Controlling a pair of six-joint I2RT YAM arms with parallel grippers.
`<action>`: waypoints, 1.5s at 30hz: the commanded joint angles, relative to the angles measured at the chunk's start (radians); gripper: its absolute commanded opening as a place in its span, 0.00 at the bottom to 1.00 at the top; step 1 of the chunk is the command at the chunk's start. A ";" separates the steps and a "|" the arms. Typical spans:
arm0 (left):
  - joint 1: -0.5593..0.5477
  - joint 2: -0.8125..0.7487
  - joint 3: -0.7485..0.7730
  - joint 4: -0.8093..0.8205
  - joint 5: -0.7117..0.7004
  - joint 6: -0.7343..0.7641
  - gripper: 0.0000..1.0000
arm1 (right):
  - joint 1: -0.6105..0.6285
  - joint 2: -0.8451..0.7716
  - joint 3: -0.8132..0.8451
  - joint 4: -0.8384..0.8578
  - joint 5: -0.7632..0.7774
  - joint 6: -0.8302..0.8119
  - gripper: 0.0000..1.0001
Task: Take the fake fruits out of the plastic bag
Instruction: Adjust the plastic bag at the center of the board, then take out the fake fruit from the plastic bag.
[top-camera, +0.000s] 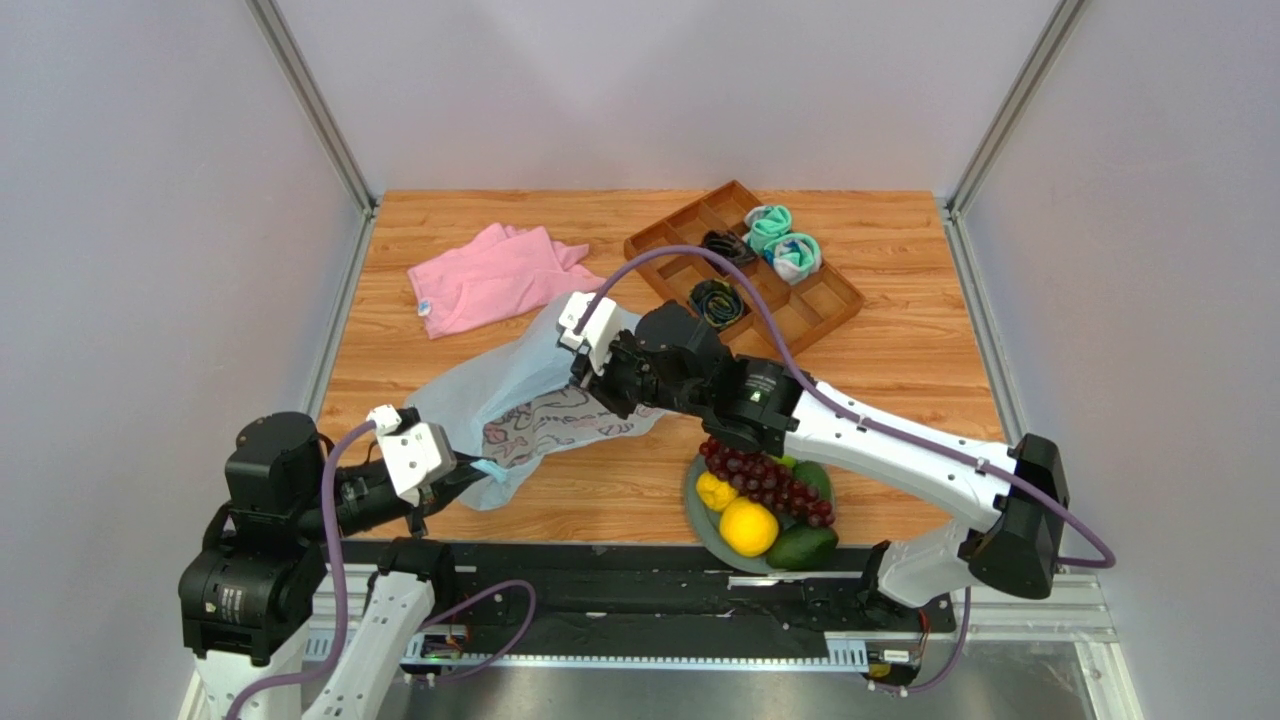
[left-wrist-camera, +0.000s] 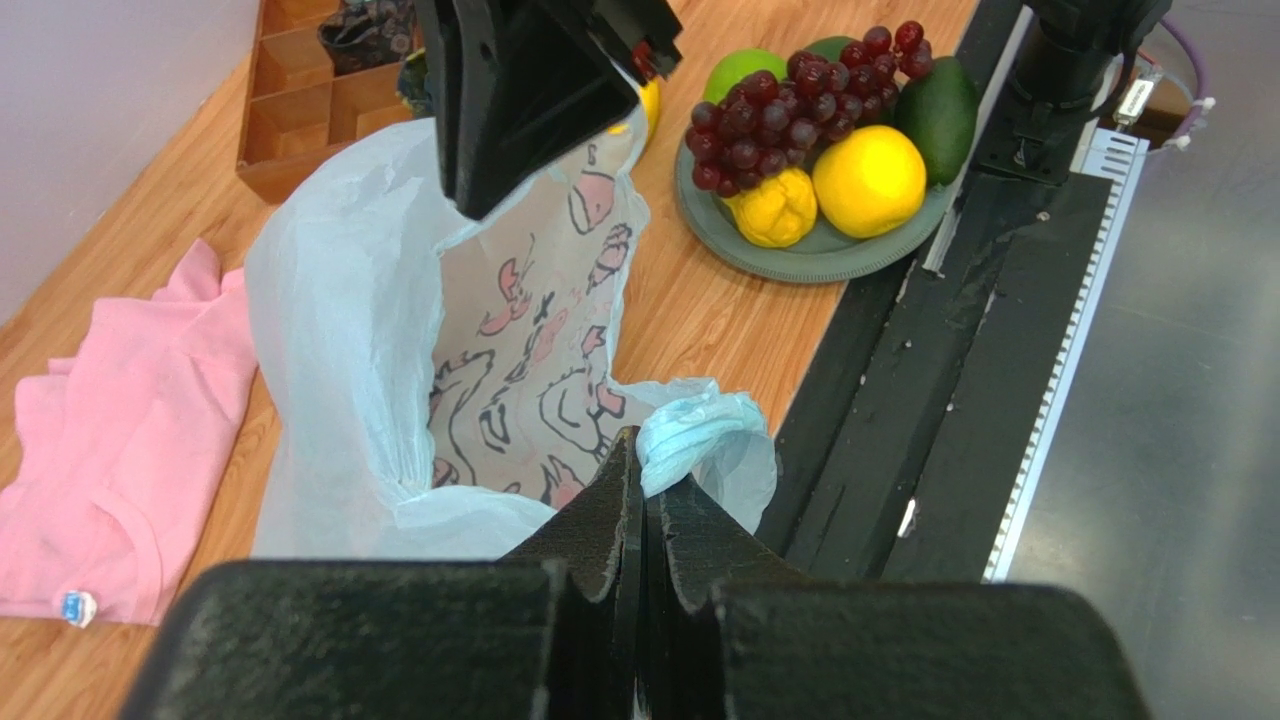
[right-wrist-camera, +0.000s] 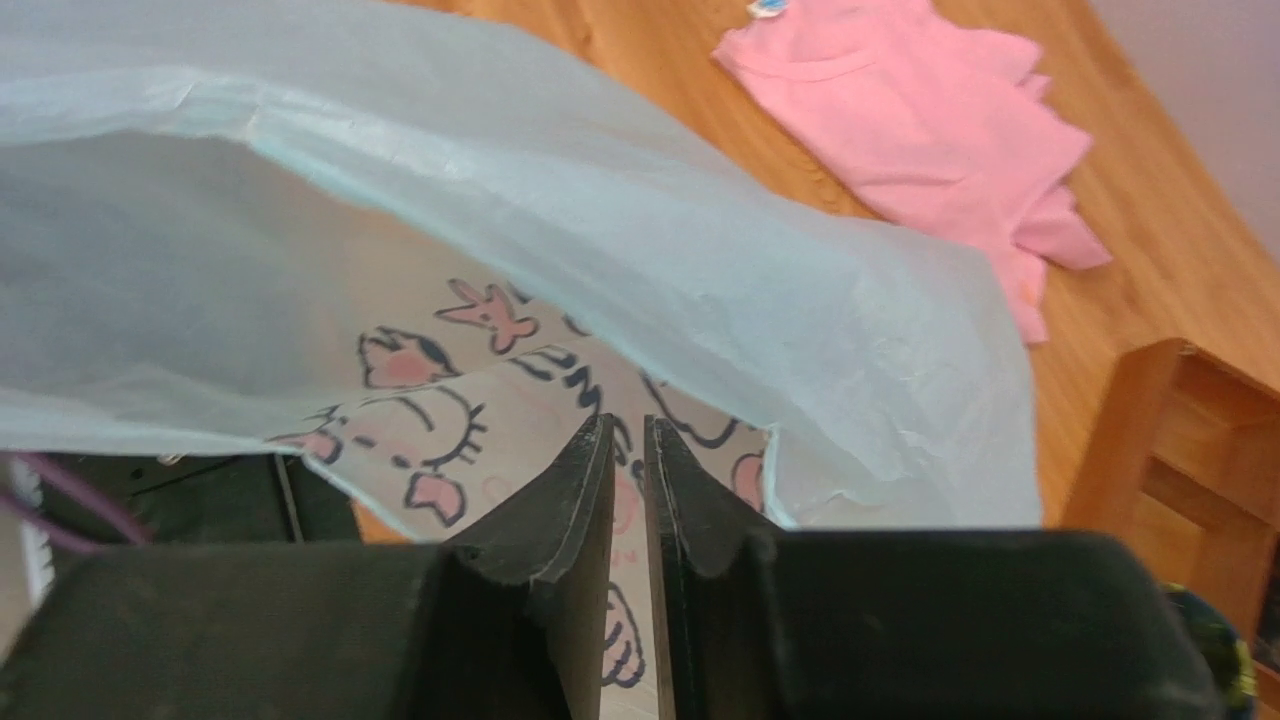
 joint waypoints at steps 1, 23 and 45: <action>-0.002 0.004 -0.001 -0.014 0.036 -0.028 0.00 | -0.004 0.058 -0.056 -0.042 -0.165 0.070 0.18; -0.002 -0.033 0.077 -0.206 0.175 0.119 0.00 | -0.041 0.547 0.258 0.032 -0.013 0.412 0.83; -0.002 -0.008 -0.042 -0.089 0.272 0.144 0.00 | 0.001 0.935 0.620 0.080 -0.056 0.366 1.00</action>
